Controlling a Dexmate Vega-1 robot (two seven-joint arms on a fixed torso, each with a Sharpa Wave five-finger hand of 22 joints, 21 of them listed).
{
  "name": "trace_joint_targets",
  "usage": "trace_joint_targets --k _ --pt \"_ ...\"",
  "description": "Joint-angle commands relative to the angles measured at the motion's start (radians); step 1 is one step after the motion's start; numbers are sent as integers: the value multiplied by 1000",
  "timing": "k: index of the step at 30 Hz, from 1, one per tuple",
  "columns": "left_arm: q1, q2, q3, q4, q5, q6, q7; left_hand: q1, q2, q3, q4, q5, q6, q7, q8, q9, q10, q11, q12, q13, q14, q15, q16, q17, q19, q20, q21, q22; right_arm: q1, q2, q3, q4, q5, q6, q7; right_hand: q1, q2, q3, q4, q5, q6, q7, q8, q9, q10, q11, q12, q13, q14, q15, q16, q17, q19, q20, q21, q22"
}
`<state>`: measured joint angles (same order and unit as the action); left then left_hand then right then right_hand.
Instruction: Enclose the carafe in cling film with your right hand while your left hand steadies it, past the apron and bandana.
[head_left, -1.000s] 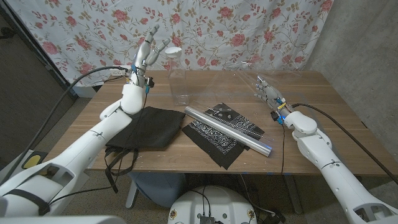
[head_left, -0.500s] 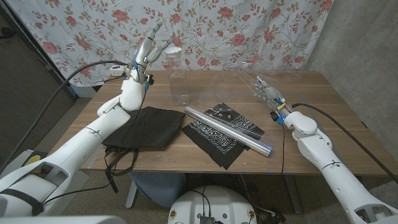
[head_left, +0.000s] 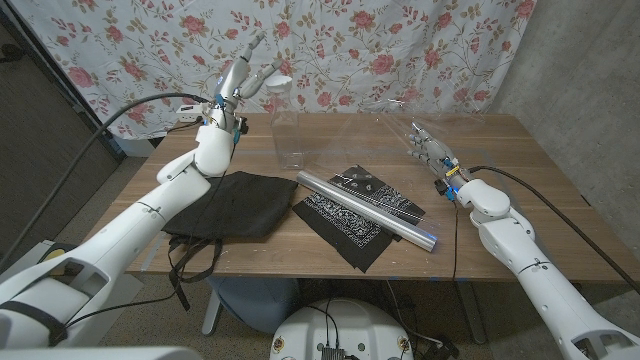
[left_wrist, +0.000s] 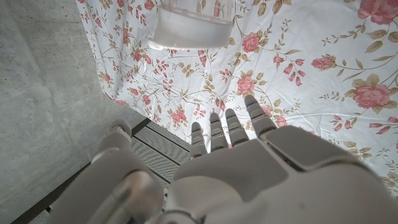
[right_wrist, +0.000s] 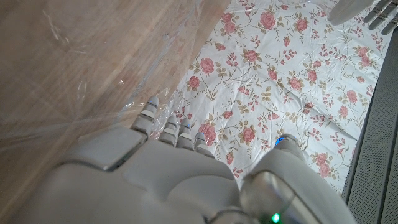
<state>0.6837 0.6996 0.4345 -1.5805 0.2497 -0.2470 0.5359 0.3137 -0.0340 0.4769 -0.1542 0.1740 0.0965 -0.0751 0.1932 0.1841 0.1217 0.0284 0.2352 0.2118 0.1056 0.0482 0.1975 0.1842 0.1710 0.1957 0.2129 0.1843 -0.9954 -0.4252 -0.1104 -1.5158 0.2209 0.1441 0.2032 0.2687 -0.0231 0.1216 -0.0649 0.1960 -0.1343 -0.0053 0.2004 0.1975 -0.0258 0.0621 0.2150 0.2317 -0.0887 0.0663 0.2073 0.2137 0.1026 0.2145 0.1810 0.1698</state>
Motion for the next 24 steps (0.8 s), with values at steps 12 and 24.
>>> trace_joint_targets --k 12,24 --pt "-32 35 25 -52 51 86 -16 18 -4 -3 0 6 33 -9 10 5 12 -23 9 7 53 69 15 3 45 21 19 8 -14 3 -3 -11 7 1 -4 6 10 0 -6 -3 -2 -2 5 3 0 -1 0 3 -10 3 4 2 -9 -1 5 2" --pt "-43 64 32 -95 59 153 -61 23 -12 -6 -2 4 40 -29 8 5 28 -58 14 8 80 94 17 2 77 24 29 14 -19 6 -2 -16 6 8 -11 8 12 1 -8 -3 -1 -3 5 3 0 -4 0 2 -10 3 5 2 -10 -1 5 2"
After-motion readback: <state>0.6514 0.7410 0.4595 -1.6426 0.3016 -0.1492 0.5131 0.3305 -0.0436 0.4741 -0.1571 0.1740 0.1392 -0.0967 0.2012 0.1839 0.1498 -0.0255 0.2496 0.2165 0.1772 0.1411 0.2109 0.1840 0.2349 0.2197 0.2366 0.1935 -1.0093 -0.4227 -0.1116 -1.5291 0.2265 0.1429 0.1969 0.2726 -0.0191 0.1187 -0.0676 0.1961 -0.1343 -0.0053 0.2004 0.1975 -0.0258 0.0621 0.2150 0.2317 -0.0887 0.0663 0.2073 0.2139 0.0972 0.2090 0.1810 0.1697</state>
